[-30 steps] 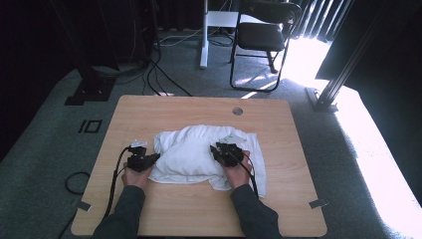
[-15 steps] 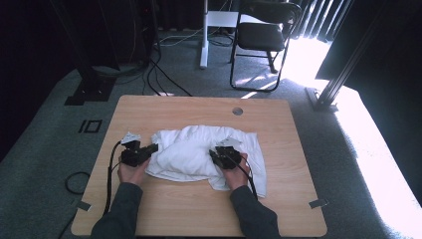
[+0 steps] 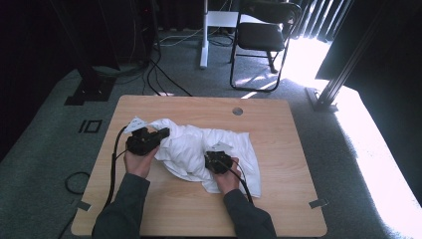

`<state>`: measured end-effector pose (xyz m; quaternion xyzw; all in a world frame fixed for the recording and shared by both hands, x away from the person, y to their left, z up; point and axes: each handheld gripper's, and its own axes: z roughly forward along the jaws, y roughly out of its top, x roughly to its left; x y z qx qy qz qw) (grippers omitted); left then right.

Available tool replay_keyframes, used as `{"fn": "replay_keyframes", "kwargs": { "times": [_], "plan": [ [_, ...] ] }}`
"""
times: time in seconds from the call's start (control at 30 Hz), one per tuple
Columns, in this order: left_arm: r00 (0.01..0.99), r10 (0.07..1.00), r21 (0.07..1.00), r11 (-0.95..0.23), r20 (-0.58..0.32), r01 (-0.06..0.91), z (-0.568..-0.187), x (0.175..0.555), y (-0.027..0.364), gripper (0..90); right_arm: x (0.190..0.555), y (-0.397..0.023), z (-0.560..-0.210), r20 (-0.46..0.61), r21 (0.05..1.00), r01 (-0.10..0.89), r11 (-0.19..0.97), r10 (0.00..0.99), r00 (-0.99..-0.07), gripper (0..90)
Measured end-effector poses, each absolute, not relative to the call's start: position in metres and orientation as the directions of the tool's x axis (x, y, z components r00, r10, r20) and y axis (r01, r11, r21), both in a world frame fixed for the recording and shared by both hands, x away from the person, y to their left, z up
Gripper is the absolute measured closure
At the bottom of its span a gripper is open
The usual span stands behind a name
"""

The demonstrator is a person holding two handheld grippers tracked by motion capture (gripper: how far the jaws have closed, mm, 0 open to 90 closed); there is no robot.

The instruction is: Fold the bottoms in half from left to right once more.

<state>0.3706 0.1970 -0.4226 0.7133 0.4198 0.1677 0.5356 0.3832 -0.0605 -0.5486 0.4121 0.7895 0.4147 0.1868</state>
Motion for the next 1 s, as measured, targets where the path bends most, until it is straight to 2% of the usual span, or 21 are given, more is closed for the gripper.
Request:
{"fn": "replay_keyframes", "kwargs": {
  "times": [0.1,0.23,0.27,0.4,0.5,0.57,0.67,0.77,0.83,1.0],
  "plan": [
    [0.606,0.775,0.912,-0.102,-0.178,0.398,-0.418,0.371,0.187,89.9,0.38,-0.047,-0.548,0.055,0.808,0.492,0.325,0.79,-0.611,71.1],
    [0.607,0.775,0.915,-0.099,-0.176,0.391,-0.416,0.371,0.186,89.8,0.374,-0.051,-0.536,0.062,0.826,0.472,0.307,0.783,-0.619,53.5],
    [0.607,0.776,0.914,-0.101,-0.174,0.392,-0.416,0.371,0.188,89.8,0.372,-0.057,-0.532,0.07,0.834,0.466,0.296,0.781,-0.621,51.6],
    [0.608,0.776,0.916,-0.105,-0.168,0.386,-0.414,0.37,0.19,89.8,0.357,-0.083,-0.516,0.036,0.858,0.419,0.297,0.779,-0.626,50.7],
    [0.61,0.774,0.917,-0.104,-0.169,0.386,-0.414,0.37,0.189,89.8,0.347,-0.107,-0.513,-0.036,0.863,0.389,0.321,0.808,-0.588,50.6],
    [0.616,0.769,0.917,-0.104,-0.171,0.385,-0.415,0.371,0.187,89.7,0.346,-0.124,-0.516,-0.047,0.856,0.409,0.317,0.835,-0.549,49.0],
    [0.637,0.751,0.922,-0.101,-0.175,0.373,-0.416,0.372,0.18,89.7,0.352,-0.144,-0.528,0.011,0.83,0.485,0.276,0.861,-0.508,48.6],
    [0.649,0.742,0.923,-0.115,-0.166,0.367,-0.415,0.373,0.172,89.7,0.355,-0.146,-0.543,0.068,0.8,0.539,0.264,0.853,-0.518,50.2],
    [0.663,0.732,0.924,-0.132,-0.153,0.359,-0.413,0.373,0.166,89.7,0.354,-0.14,-0.552,0.082,0.793,0.551,0.259,0.851,-0.518,54.3],
    [0.686,0.713,0.925,-0.15,-0.144,0.35,-0.412,0.375,0.153,89.7,0.351,-0.134,-0.559,0.155,0.797,0.571,0.2,0.844,-0.513,55.1]
  ]
}}
